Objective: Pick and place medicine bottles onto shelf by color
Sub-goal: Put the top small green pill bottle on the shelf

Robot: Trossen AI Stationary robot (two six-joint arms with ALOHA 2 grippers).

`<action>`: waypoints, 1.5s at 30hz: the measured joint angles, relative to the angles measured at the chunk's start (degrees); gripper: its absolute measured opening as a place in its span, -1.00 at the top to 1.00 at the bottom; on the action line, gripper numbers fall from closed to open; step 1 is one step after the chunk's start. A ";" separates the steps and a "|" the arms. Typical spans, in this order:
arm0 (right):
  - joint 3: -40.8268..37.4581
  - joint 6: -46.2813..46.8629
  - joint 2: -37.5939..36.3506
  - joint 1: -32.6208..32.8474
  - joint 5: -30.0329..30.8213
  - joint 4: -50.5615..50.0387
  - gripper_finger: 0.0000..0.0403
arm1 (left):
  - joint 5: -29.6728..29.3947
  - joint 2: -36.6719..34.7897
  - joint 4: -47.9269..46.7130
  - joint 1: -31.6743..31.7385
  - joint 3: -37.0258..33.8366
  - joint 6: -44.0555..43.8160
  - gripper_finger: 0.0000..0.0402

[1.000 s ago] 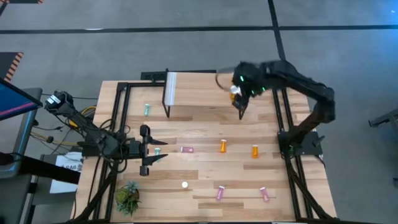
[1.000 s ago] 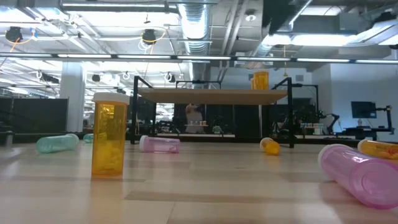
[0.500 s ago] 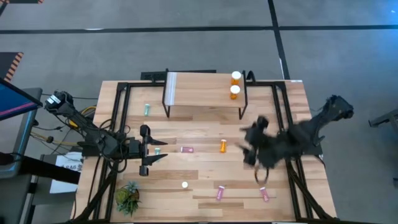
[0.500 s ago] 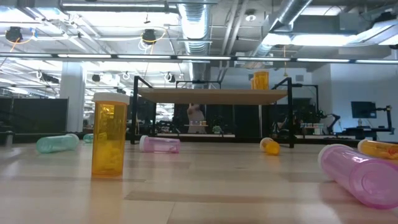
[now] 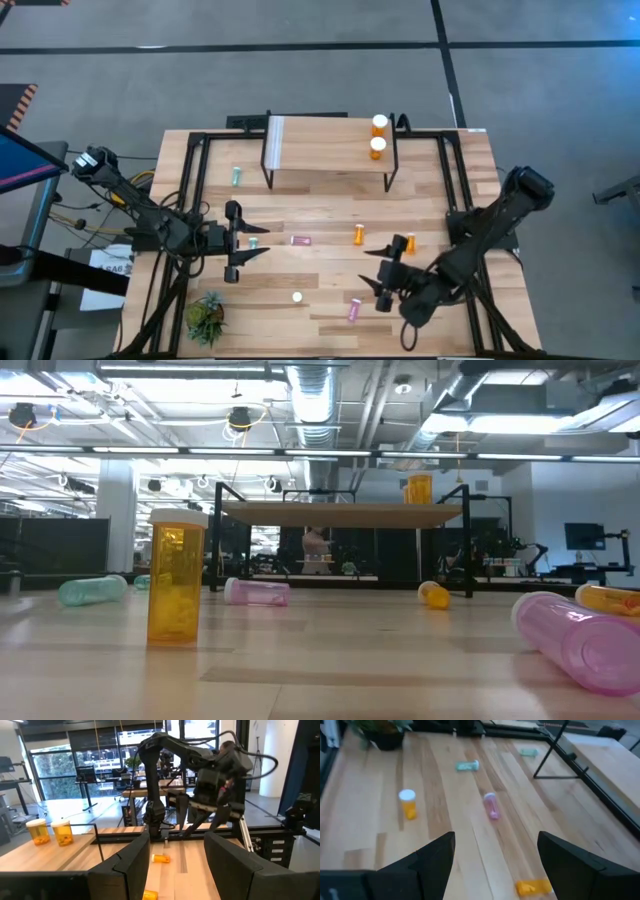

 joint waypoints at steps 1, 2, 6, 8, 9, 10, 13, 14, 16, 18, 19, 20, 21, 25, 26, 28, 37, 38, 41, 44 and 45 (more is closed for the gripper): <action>0.02 0.30 0.89 -0.40 -0.01 0.35 -0.52 | 0.00 0.00 -0.17 0.00 0.00 0.00 0.11; 0.02 0.62 1.70 -0.80 -0.03 0.43 -0.52 | -0.02 0.00 -0.39 0.00 0.00 0.00 0.11; 0.04 0.76 4.52 -2.66 -0.17 0.38 -0.52 | -0.02 0.00 -0.69 0.00 0.00 0.00 0.11; -0.01 1.27 5.61 -3.50 -1.09 0.34 -0.52 | -0.02 0.00 -0.71 0.00 0.00 0.00 0.11; -0.01 1.52 5.98 -3.96 -2.51 0.87 -0.52 | -0.02 0.00 -0.71 0.00 0.00 0.00 0.11; -0.01 1.44 6.18 -4.41 -4.74 1.48 -0.52 | -0.02 0.00 -0.71 0.00 0.00 0.00 0.11; -0.01 -0.45 6.25 -5.27 -10.63 3.91 -0.52 | -0.02 0.00 -0.76 0.00 0.00 -0.01 0.11; 0.02 -1.67 6.25 -5.26 -11.02 5.12 -0.52 | -0.02 0.00 -0.85 0.00 0.00 -0.04 0.11; -0.03 -4.31 5.83 -4.94 -10.95 6.04 -0.52 | -0.02 0.00 -0.97 0.00 0.00 -0.09 0.11; -1.05 -5.98 4.24 -4.64 -10.86 7.90 -0.52 | 0.00 0.00 -1.36 0.00 0.00 -0.79 0.11; -2.13 -6.10 3.10 -4.57 -10.78 9.60 -0.52 | 0.00 0.00 -1.64 0.00 0.00 -1.02 0.11; -3.67 -6.24 1.83 -4.53 -10.76 10.74 -0.52 | -0.01 0.00 -1.84 0.00 0.00 -1.14 0.11; -5.31 -6.35 0.69 -4.52 -10.68 11.89 -0.52 | 0.00 0.00 -1.89 0.00 0.00 -1.15 0.11; -14.31 -6.73 -4.43 -4.72 -10.63 21.18 -0.52 | -0.01 0.00 -2.11 0.00 0.00 -1.29 0.11; -16.84 -6.74 -5.86 -4.74 -10.60 24.11 -0.52 | -0.02 0.00 -2.11 0.00 0.00 -1.41 0.11; -21.62 -6.74 -8.24 -5.02 -10.52 29.61 -0.52 | -0.08 0.00 -2.13 0.00 0.00 -2.68 0.11; -34.78 -14.41 -14.17 -4.87 -10.49 54.52 -0.52 | -1.09 0.00 -6.33 2.07 0.00 -6.59 0.11; -35.31 -15.17 -14.43 -4.87 -10.52 56.04 -0.52 | -1.71 0.00 -6.49 2.52 0.00 -6.58 0.11; -35.93 -15.50 -14.47 -5.16 -10.51 57.06 -0.52 | -3.03 0.00 -7.83 3.50 0.00 -7.76 0.11; -35.94 -14.56 -14.45 -5.72 -10.52 56.47 -0.52 | -3.24 0.00 -11.71 4.39 0.00 -11.25 0.11; -35.94 -14.32 -14.45 -5.88 -10.52 56.31 -0.52 | -3.57 0.00 -13.57 4.75 0.00 -12.56 0.11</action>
